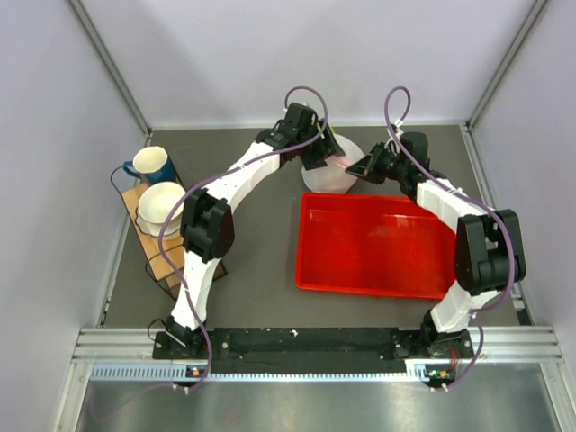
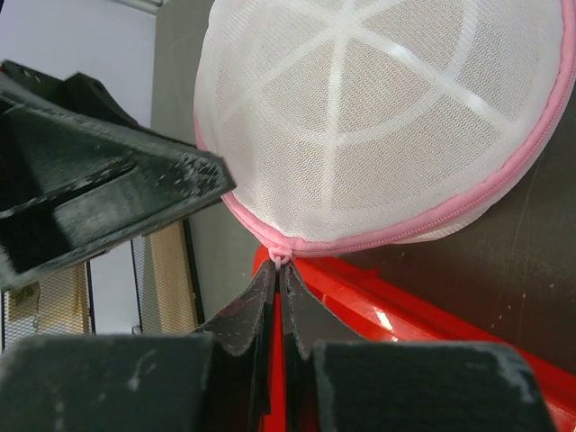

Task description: Unzip the laundry bag and remove the bra

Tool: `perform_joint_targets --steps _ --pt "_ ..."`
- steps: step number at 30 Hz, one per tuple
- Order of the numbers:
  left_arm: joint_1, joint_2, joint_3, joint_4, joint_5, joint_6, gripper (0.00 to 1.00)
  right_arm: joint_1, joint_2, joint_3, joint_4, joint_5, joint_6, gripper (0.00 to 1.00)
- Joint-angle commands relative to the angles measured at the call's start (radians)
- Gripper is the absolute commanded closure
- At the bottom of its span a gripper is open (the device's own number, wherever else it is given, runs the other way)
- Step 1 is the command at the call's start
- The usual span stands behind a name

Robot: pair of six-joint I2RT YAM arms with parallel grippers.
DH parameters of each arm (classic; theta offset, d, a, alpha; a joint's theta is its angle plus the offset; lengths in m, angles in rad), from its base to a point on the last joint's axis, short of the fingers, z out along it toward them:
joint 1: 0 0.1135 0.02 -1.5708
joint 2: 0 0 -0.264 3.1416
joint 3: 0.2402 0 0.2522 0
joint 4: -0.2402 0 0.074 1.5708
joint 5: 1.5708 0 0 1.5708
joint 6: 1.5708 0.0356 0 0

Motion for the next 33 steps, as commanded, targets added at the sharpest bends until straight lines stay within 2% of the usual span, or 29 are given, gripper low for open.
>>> perform_joint_targets --steps 1,2,3,4,7,14,18,21,22,23,24,25,26,27,30,31,33 --pt "0.005 0.001 0.071 0.047 -0.050 -0.028 0.44 0.012 -0.007 0.021 0.015 -0.009 -0.038 1.00" --pt "0.005 0.001 0.071 0.050 -0.053 -0.026 0.56 0.012 -0.007 0.021 0.007 -0.004 -0.048 1.00" --pt "0.007 -0.001 0.073 0.048 -0.059 -0.022 0.90 0.009 -0.010 0.023 -0.016 0.003 -0.059 1.00" --pt "0.008 -0.005 0.070 0.044 -0.063 -0.016 1.00 0.006 -0.011 0.023 -0.025 0.010 -0.082 1.00" --pt "0.024 -0.028 0.046 0.038 -0.045 0.006 1.00 -0.008 -0.014 0.018 -0.056 0.013 -0.131 1.00" --pt "0.099 -0.077 0.025 0.045 0.055 0.075 1.00 -0.147 -0.008 -0.075 -0.040 0.010 -0.156 1.00" --pt "0.122 -0.071 0.044 0.032 0.018 0.107 1.00 -0.115 -0.043 -0.068 -0.034 -0.010 -0.164 1.00" --pt "0.117 -0.016 0.125 0.021 0.062 0.112 1.00 -0.066 -0.048 -0.023 -0.065 0.008 -0.179 1.00" --pt "0.116 0.001 0.180 -0.005 0.070 0.112 0.87 -0.040 -0.044 -0.012 -0.063 0.010 -0.167 1.00" --pt "0.114 0.027 0.202 -0.014 0.078 0.119 0.69 -0.029 -0.040 -0.006 -0.056 0.010 -0.150 1.00" --pt "0.110 0.033 0.217 -0.027 0.093 0.122 0.41 -0.020 -0.039 0.003 -0.031 0.000 -0.128 1.00" --pt "0.108 0.033 0.222 -0.034 0.096 0.125 0.31 -0.006 -0.033 0.005 -0.011 -0.006 -0.077 1.00" --pt "0.108 0.012 0.214 -0.060 0.095 0.130 0.27 -0.002 -0.033 0.000 0.009 -0.007 -0.049 1.00" --pt "0.100 -0.011 0.200 -0.079 0.028 0.133 0.23 0.006 -0.033 -0.002 0.042 -0.001 -0.024 1.00" --pt "0.055 -0.184 -0.025 -0.004 -0.132 0.158 0.18 0.029 -0.036 -0.008 0.082 0.013 0.048 1.00" --pt "0.050 -0.229 -0.148 0.021 -0.149 0.149 0.18 0.034 -0.036 -0.008 0.099 0.016 0.066 1.00" --pt "0.047 -0.318 -0.247 0.082 -0.142 0.096 0.17 0.041 -0.031 -0.006 0.108 0.023 0.077 1.00"
